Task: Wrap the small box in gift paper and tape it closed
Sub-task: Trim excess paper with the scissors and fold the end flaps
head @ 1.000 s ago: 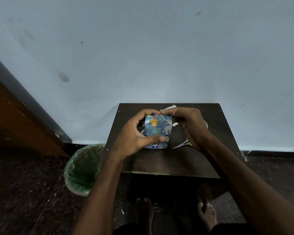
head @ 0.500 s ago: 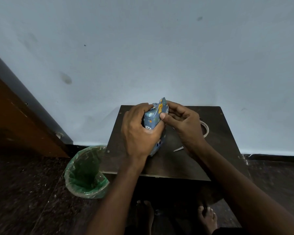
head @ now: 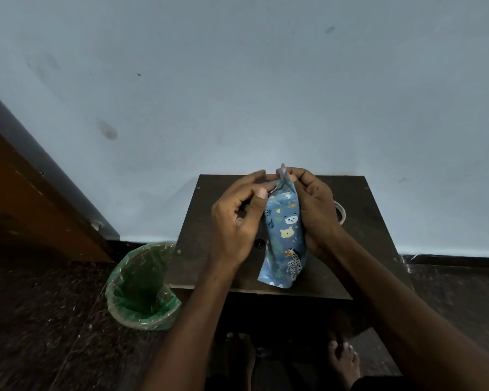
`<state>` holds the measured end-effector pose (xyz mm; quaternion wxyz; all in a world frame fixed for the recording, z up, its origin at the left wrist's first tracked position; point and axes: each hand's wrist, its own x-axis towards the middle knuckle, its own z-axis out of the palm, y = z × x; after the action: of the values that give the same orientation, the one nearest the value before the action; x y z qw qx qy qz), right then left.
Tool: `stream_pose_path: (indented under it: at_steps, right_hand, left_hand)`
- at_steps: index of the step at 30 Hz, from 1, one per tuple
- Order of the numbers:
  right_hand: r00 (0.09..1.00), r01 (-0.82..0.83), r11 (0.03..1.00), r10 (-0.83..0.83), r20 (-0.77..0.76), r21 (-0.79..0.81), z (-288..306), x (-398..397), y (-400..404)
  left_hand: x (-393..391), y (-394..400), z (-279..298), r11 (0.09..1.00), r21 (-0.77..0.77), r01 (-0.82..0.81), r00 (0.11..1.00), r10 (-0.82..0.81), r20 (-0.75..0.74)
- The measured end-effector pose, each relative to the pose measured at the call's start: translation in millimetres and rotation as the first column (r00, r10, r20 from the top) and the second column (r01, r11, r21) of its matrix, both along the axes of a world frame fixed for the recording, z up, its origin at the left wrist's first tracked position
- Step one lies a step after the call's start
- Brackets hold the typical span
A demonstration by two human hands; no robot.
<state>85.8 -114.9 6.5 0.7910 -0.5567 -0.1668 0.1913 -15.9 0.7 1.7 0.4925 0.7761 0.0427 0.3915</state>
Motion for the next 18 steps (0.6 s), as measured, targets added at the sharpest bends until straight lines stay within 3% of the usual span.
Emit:
stream_pose_path:
  at_steps: [4,8,10,12,14,16,18]
  right_hand:
    - [0.99,-0.041,0.992,0.057,-0.125,0.122,7,0,-2]
    - [0.964,-0.038,0.972,0.097,-0.249,0.232,9,2,-4]
    - [0.957,-0.028,0.977,0.086,-0.275,0.211,7,2,-3]
    - [0.978,0.048,0.997,-0.034,-0.204,0.062,1,3,-3]
    - [0.973,0.228,0.97,-0.229,0.001,-0.085,-4,2,-3]
    - [0.925,0.365,0.922,-0.344,0.159,-0.127,-3,0,-3]
    - [0.912,0.391,0.913,-0.368,0.181,-0.116,6,-3,-4]
  left_hand:
    - [5,-5,-1,0.975,-0.172,0.144,0.989,-0.147,-0.01]
    - [4,-6,3,0.958,-0.192,0.213,0.966,-0.235,-0.103]
    - [1,-7,6,0.958,-0.193,0.214,0.96,-0.243,-0.143]
    - [-3,-9,6,0.976,-0.149,0.156,0.974,-0.177,-0.143]
    - [-5,-11,6,0.99,-0.107,0.097,0.988,-0.109,-0.113]
    - [-4,-15,6,0.995,-0.083,0.055,0.995,-0.061,-0.074]
    - [-2,-18,7,0.997,-0.08,-0.008,0.999,0.005,-0.039]
